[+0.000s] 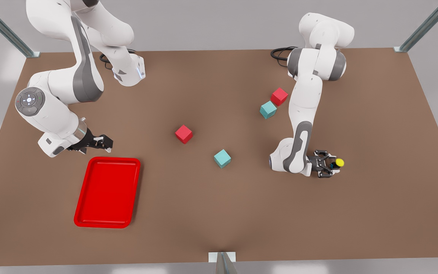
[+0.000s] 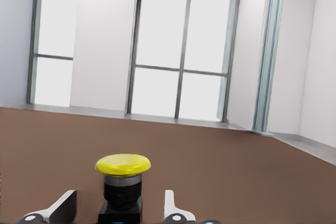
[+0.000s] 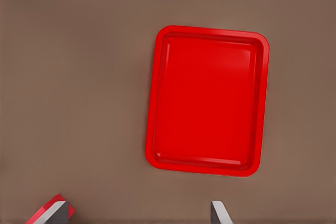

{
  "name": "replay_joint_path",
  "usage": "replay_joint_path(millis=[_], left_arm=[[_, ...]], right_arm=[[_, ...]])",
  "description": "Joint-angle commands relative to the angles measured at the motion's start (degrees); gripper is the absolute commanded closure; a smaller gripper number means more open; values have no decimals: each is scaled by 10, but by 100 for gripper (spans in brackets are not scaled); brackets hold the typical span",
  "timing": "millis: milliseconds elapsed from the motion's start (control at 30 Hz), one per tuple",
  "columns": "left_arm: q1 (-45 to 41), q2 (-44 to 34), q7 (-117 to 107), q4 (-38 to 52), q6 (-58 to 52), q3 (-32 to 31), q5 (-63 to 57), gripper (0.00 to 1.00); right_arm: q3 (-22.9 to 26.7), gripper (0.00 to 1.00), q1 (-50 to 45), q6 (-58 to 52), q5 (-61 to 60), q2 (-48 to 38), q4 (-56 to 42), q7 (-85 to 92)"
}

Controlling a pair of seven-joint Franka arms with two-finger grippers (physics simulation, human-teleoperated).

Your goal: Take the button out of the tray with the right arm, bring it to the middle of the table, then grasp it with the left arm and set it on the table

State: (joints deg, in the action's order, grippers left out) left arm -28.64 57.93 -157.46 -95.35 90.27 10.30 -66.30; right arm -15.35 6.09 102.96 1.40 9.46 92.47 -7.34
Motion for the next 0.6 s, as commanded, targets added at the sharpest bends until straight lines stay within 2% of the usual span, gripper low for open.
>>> replay_joint_path(millis=[0, 567], left_arm=[[-5, -3, -34, -8, -8, -1, 1, 0], [-59, -38, -10, -33, -60, -12, 46, 0]], right_arm=[[0, 0, 1, -1, 0, -1, 0, 1], [0, 0, 0, 1, -1, -1, 0, 0]])
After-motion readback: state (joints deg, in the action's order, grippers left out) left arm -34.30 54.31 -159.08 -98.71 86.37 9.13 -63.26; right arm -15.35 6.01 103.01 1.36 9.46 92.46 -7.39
